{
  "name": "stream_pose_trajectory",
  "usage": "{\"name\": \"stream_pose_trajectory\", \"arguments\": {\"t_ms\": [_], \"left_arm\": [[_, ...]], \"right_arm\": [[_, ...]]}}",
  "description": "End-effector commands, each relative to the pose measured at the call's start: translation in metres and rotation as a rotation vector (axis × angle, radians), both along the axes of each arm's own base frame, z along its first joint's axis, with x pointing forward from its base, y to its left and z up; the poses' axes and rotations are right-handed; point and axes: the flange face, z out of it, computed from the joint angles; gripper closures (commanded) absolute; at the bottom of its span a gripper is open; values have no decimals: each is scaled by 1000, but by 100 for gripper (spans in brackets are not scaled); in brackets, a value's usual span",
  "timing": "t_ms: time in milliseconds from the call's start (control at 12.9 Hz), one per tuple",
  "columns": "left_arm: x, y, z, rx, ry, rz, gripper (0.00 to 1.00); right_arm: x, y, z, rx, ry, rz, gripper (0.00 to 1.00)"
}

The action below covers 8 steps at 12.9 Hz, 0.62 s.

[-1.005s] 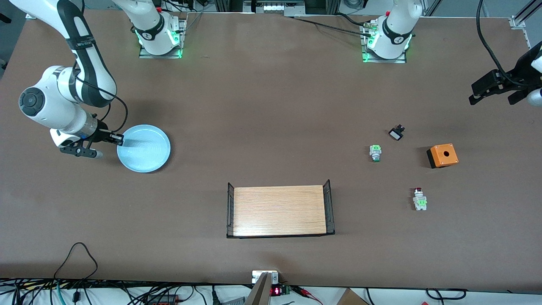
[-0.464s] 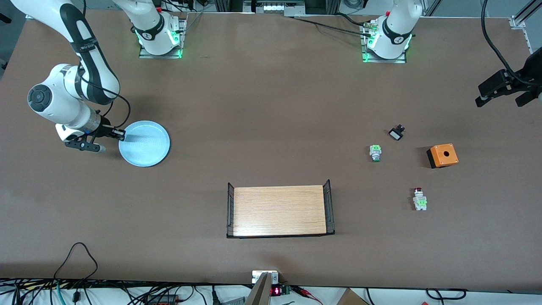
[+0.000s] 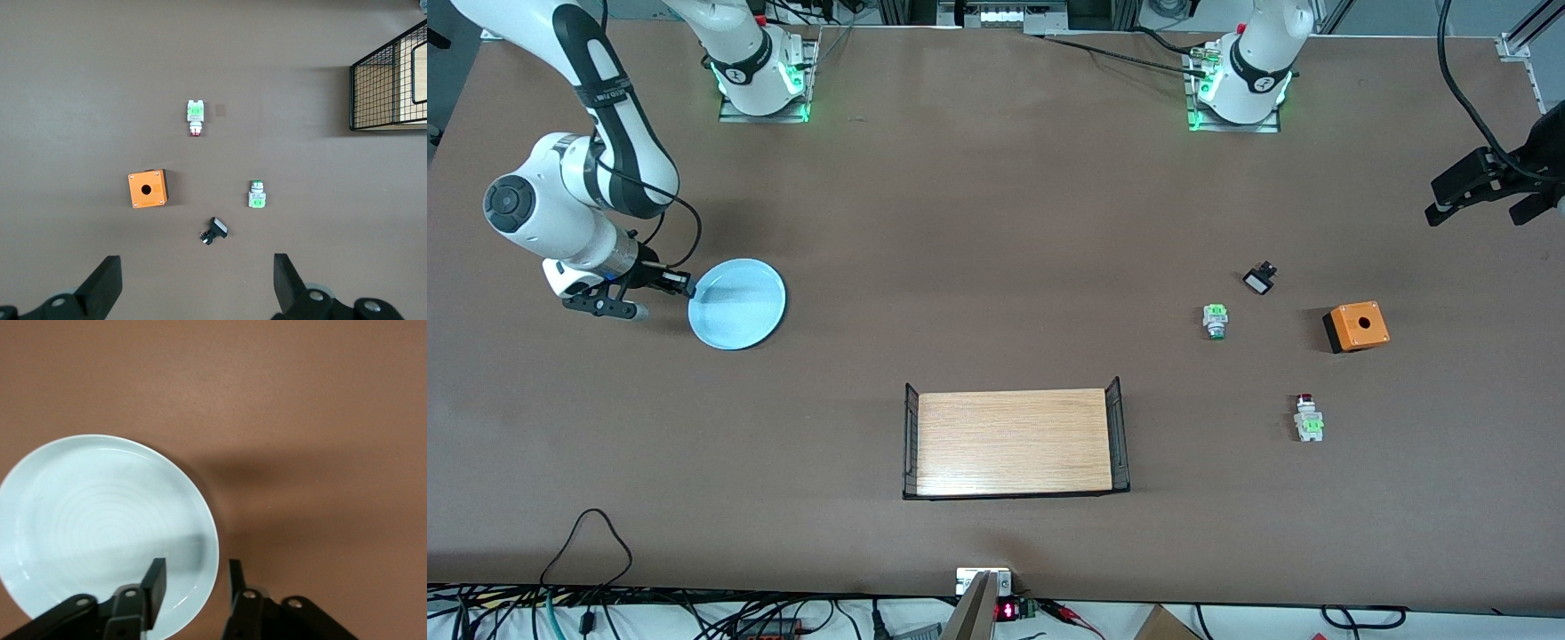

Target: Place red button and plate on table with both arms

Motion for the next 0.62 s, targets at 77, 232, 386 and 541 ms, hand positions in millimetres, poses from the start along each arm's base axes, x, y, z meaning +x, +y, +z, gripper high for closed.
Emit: {"name": "stream_pose_trajectory", "arguments": {"t_ms": [77,232,386,541], "left_arm": [[2,1,8,28,-10,1,0],[2,1,7,26,-7,4,0],[2,1,7,26,-7,1,0],[2,1,11,28,-14,0,0]], "right_arm": [[24,19,56,24,4,-7,0],[45,35,93,33,29,-18,0],[64,47,134,33,31,-19,0],[77,63,171,28,13,16,0]]}}
